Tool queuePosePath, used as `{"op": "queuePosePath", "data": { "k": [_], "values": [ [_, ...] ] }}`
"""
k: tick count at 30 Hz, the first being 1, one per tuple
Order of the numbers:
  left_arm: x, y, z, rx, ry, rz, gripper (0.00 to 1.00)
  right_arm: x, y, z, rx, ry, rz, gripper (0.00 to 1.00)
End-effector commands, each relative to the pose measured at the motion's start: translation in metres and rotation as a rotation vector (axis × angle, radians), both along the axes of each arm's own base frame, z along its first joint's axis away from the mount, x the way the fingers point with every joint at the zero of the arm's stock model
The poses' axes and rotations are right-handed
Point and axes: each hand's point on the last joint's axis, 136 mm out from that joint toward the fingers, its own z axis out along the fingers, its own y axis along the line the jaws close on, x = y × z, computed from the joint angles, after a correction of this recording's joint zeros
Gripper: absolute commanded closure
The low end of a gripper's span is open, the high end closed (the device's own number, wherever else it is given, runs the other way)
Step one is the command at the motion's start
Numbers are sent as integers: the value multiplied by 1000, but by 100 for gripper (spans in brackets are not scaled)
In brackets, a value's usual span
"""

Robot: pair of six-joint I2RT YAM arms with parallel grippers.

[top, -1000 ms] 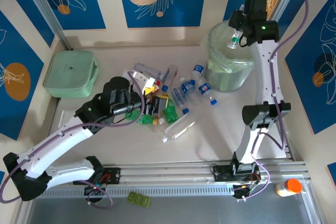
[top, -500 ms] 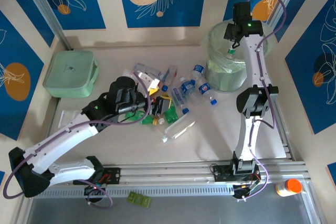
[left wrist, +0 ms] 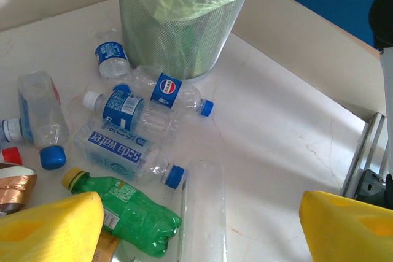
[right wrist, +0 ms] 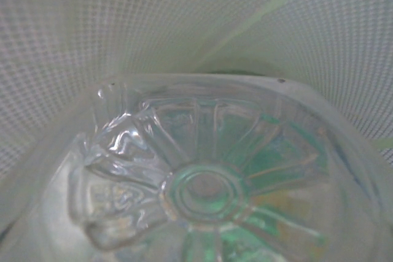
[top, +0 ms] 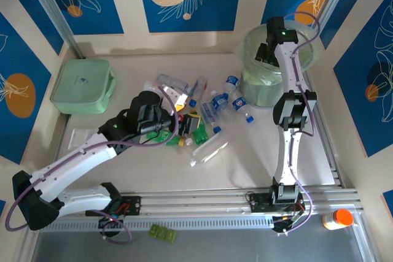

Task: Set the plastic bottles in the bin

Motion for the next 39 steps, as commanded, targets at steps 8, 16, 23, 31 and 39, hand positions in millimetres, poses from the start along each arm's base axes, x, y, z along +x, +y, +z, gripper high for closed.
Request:
{"op": "queuePosePath", "data": {
  "k": [8, 16, 23, 31, 39],
  "values": [
    [7, 11, 1, 19, -50, 61, 18, -11, 5, -35, 63, 111, -14, 45],
    [11, 16, 0, 35, -63, 90, 18, -12, 6, -33, 65, 112, -6, 26],
    [12, 16, 1, 35, -63, 93, 18, -12, 6, -16, 74, 78, -1, 15],
    [12, 19, 3, 40, -76, 102, 17, -14, 10, 9, 94, 28, 6, 8],
    [10, 23, 10, 33, -91, 107, 17, -23, 13, 55, 100, -55, 17, 9]
  ]
}}
